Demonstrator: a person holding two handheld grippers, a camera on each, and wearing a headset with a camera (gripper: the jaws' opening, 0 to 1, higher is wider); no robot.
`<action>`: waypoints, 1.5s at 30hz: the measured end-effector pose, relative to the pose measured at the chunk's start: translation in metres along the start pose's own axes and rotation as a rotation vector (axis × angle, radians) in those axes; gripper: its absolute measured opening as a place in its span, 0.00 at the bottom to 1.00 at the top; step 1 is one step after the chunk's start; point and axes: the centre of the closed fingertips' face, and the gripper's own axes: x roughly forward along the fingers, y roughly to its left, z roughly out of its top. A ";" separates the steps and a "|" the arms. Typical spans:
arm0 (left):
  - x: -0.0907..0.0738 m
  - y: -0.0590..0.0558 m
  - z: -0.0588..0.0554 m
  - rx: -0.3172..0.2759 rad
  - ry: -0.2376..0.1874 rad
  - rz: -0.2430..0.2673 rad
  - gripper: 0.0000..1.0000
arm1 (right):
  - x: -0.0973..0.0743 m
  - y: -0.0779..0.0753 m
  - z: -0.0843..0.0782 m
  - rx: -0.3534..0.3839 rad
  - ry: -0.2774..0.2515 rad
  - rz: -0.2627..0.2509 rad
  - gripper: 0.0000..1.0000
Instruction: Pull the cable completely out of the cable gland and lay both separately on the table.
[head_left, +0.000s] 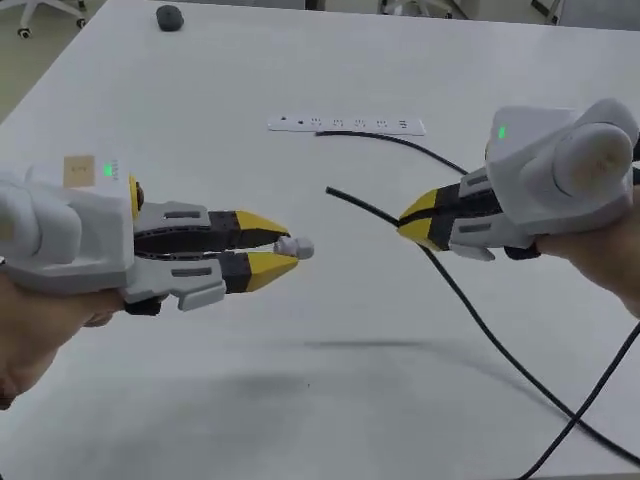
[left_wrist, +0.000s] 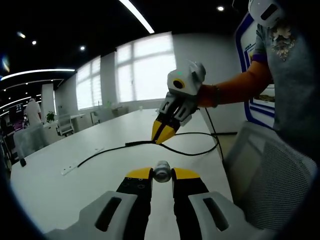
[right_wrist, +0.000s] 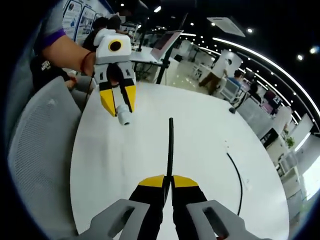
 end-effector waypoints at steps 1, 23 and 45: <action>0.002 0.002 -0.001 -0.001 0.002 -0.001 0.16 | 0.004 -0.005 0.001 0.001 0.000 -0.004 0.00; 0.065 0.031 -0.048 -0.066 0.041 -0.050 0.16 | 0.110 -0.090 -0.023 0.188 -0.085 -0.044 0.00; 0.074 0.032 -0.081 -0.136 0.051 -0.049 0.16 | 0.166 -0.081 -0.082 0.195 0.026 -0.006 0.00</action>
